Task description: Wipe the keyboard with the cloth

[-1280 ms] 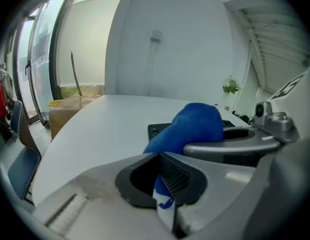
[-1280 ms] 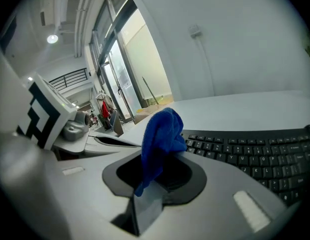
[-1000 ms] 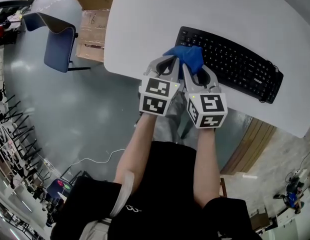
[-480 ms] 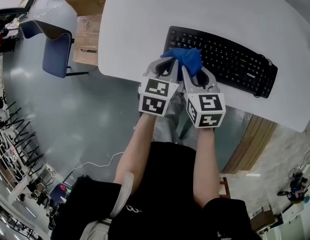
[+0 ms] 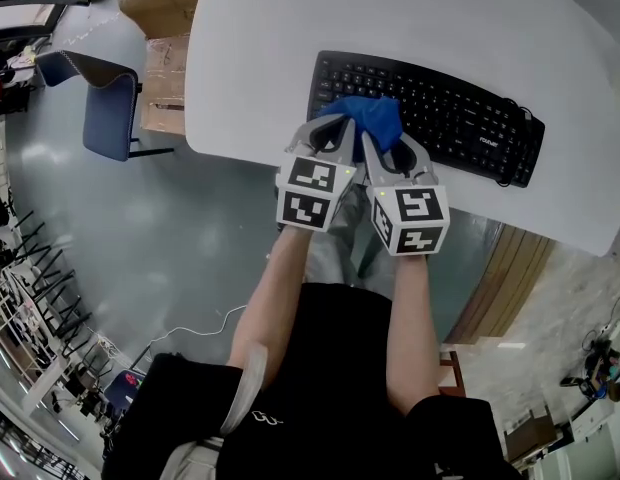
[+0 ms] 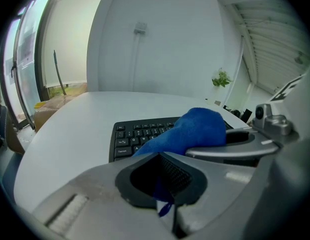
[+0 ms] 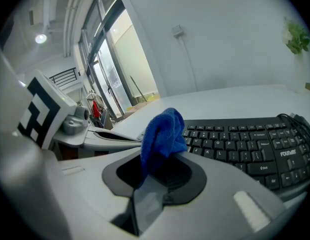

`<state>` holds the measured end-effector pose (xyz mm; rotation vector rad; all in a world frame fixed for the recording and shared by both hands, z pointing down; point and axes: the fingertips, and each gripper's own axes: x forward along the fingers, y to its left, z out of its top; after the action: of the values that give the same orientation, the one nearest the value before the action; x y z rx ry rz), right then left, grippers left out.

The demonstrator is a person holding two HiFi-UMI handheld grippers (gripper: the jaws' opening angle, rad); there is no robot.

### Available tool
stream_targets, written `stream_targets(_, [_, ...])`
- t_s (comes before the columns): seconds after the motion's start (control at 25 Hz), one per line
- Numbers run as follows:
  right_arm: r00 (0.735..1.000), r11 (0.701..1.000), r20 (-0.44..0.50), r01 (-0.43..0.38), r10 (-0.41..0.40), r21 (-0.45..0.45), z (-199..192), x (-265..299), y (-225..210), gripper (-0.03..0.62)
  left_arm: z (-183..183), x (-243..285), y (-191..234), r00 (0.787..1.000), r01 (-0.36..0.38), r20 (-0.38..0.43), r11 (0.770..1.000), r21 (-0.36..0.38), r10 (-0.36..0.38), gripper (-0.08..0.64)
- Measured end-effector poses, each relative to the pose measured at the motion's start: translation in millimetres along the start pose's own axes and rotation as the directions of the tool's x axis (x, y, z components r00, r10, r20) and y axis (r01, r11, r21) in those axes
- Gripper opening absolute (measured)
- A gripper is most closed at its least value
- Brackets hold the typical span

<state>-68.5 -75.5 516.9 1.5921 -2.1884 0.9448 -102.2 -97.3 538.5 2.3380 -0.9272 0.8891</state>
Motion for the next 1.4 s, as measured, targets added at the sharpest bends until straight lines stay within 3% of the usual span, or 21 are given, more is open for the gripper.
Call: stream_targets(1.4, [0.996, 0.994, 0.019, 0.083, -0.085, 0.072, -11, -62, -80, 0.092, 17, 39, -94, 0.996, 0.089, -0.034, 0.993, 0.083, -0.086, -0.003])
